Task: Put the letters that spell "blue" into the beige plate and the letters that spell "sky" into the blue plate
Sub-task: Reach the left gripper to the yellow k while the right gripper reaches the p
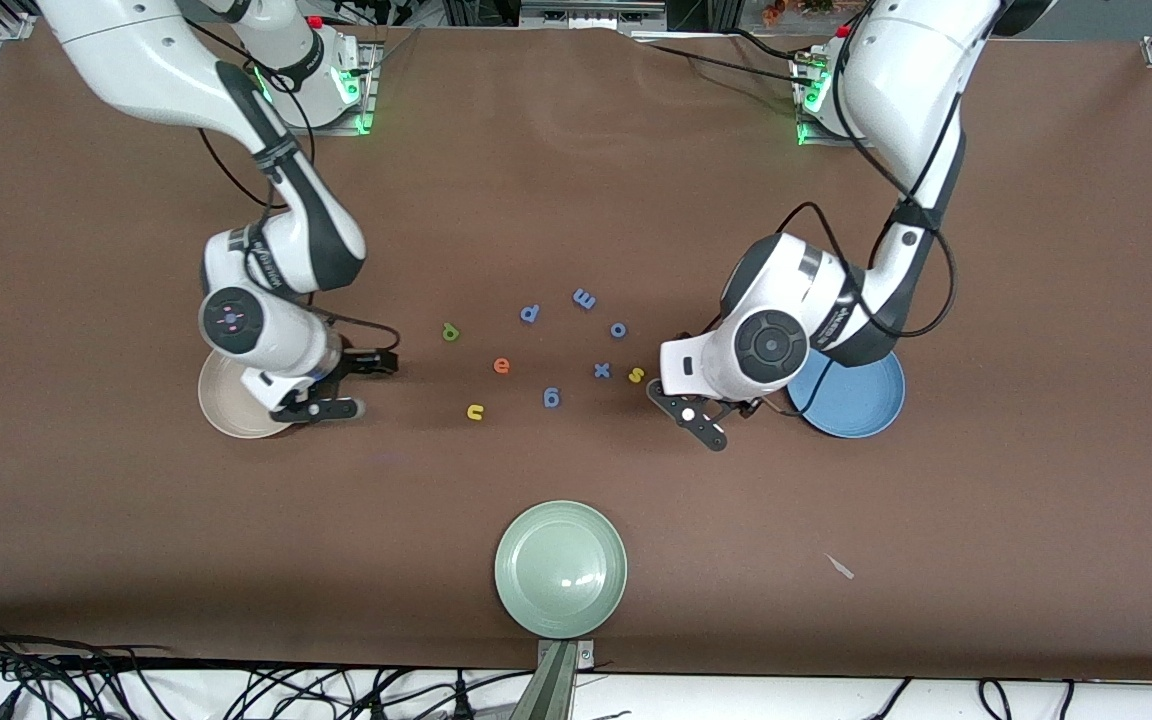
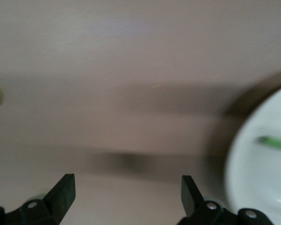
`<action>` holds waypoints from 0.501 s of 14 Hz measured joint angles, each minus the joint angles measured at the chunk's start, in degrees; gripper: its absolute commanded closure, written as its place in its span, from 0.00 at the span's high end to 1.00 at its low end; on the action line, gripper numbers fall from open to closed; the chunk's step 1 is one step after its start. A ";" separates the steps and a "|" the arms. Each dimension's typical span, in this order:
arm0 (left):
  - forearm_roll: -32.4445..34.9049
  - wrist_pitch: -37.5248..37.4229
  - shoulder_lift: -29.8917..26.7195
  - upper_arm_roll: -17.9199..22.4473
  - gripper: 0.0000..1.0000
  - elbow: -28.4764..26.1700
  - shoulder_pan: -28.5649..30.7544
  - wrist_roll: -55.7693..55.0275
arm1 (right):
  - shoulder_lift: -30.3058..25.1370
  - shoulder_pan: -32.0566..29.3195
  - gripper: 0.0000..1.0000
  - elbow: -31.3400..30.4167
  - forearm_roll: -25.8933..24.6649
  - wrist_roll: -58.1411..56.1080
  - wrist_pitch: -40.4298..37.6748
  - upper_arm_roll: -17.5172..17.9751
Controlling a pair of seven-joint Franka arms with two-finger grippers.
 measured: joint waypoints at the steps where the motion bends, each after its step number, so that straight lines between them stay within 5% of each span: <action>1: -0.06 1.52 1.26 -0.11 1.00 -0.07 -1.25 0.40 | 0.00 1.61 1.00 -0.09 0.00 2.75 -0.01 0.05; 5: 1.15 10.04 3.79 0.15 0.99 -2.37 -4.99 2.16 | -0.36 3.52 1.00 -2.35 -0.09 8.72 1.38 1.99; 7: 1.57 13.76 4.70 0.76 0.82 -3.68 -4.70 4.94 | -1.83 3.97 1.00 -5.58 -0.09 9.21 4.02 2.38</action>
